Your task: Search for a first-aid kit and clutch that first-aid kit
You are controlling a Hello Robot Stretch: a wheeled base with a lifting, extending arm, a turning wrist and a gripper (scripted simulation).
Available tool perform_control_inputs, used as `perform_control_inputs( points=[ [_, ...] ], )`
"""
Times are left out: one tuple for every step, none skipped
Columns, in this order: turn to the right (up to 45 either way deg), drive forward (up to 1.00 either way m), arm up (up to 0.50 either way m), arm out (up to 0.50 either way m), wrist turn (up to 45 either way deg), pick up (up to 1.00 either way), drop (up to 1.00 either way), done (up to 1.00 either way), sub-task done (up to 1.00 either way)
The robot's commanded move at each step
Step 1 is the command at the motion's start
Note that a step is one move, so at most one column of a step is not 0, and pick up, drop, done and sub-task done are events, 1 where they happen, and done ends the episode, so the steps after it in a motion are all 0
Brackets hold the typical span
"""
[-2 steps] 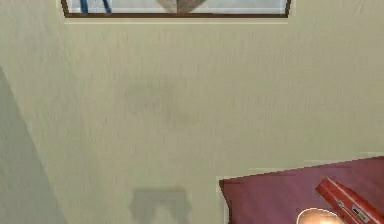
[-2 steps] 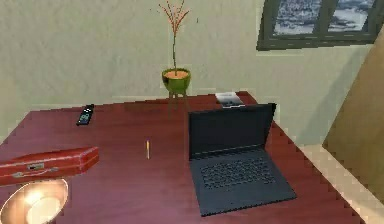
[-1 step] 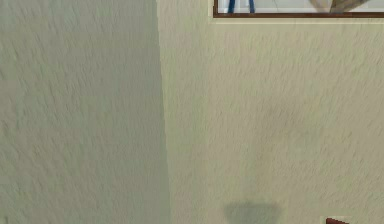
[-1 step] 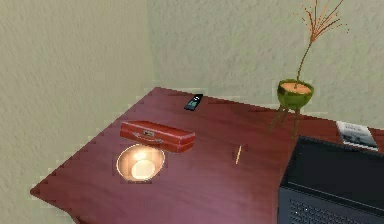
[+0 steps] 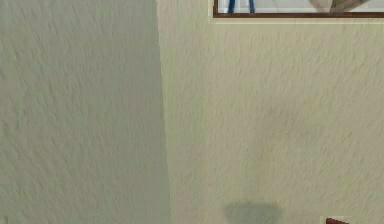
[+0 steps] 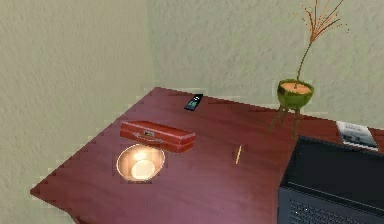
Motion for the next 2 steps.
perform_control_inputs(
  points=[
    [0.0,0.0,0.38,0.0,0.0,0.0,0.0,0.0,0.0],
    [0.0,0.0,0.0,0.28,0.0,0.0,0.0,0.0,0.0]
  ],
)
